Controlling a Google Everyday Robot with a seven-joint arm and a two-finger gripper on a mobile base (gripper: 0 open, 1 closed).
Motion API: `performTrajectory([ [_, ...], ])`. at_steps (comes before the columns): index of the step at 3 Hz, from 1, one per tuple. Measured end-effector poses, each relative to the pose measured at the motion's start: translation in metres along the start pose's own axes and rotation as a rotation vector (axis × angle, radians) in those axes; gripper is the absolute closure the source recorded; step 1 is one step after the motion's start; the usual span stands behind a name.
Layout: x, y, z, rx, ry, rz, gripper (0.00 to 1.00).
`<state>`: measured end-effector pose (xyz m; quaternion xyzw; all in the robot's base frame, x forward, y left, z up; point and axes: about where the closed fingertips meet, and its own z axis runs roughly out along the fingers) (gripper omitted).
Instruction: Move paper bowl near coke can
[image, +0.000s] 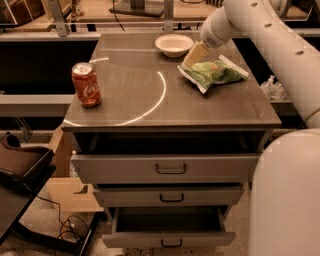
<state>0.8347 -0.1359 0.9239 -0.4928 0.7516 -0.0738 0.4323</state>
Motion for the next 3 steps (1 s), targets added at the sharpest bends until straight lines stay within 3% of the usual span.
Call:
performTrajectory([
  [1, -0.012, -0.010, 0.030, -0.013, -0.029, -0.021, 0.00],
  [3, -0.026, 0.001, 0.056, -0.026, -0.067, -0.013, 0.00],
])
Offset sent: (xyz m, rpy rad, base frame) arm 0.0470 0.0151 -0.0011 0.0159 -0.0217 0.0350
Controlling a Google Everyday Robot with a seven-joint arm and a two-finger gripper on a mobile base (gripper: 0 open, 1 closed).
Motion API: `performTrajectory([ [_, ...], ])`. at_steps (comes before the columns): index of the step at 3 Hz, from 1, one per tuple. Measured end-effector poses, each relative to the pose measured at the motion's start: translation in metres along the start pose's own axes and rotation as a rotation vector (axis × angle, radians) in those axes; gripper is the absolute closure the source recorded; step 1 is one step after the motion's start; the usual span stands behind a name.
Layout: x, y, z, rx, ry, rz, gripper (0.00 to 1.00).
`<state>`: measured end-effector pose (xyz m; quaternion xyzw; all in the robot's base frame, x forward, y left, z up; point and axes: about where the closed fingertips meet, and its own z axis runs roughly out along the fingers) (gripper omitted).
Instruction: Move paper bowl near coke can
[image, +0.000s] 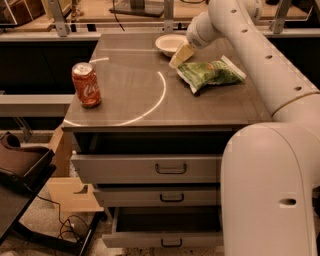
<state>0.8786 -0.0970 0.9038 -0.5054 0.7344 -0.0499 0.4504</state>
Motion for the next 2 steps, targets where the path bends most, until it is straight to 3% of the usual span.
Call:
performTrajectory([
  [2, -0.008, 0.007, 0.026, -0.017, -0.038, 0.001, 0.00],
])
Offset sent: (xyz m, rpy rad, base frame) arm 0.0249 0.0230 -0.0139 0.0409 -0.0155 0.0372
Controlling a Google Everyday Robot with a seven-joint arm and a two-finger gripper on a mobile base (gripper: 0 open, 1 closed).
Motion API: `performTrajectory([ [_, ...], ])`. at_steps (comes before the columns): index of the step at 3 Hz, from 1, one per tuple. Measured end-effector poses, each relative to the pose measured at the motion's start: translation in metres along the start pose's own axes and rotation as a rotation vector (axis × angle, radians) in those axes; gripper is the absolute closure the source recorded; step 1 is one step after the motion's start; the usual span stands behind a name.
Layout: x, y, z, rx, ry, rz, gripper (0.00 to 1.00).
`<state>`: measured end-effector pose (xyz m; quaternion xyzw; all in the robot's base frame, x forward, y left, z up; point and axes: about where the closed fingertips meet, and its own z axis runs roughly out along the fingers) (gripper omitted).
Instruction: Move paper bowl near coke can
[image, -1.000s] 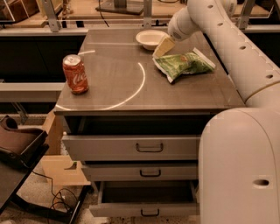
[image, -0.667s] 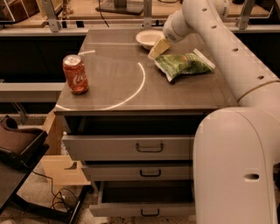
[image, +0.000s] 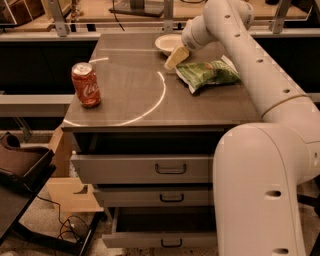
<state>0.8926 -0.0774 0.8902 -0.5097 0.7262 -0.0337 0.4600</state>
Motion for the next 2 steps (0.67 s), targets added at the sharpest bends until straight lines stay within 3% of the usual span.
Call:
performTrajectory([
  [1, 0.008, 0.005, 0.018, -0.011, 0.024, 0.004, 0.00],
  [2, 0.019, 0.007, 0.029, -0.024, 0.042, 0.023, 0.17],
])
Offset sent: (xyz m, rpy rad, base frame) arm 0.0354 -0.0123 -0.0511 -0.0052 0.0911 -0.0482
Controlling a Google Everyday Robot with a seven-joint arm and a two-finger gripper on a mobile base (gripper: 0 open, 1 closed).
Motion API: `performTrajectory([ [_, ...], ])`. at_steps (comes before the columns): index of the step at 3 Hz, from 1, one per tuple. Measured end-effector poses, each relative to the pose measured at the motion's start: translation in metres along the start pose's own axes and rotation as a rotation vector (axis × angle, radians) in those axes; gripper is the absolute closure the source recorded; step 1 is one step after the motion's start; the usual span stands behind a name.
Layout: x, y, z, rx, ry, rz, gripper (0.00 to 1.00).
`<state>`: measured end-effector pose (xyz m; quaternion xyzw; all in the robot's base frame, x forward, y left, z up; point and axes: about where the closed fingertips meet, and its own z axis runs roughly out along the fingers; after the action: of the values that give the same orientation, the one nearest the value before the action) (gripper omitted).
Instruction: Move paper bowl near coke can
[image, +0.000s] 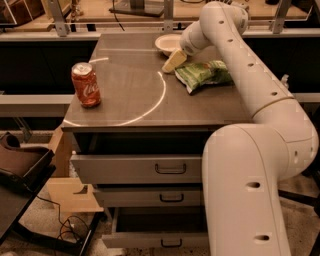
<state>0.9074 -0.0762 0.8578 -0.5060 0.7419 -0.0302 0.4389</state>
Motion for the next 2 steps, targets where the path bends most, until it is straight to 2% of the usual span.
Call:
performTrajectory([
  [2, -0.0052, -0.0042, -0.0054, 0.000, 0.000, 0.001, 0.63],
])
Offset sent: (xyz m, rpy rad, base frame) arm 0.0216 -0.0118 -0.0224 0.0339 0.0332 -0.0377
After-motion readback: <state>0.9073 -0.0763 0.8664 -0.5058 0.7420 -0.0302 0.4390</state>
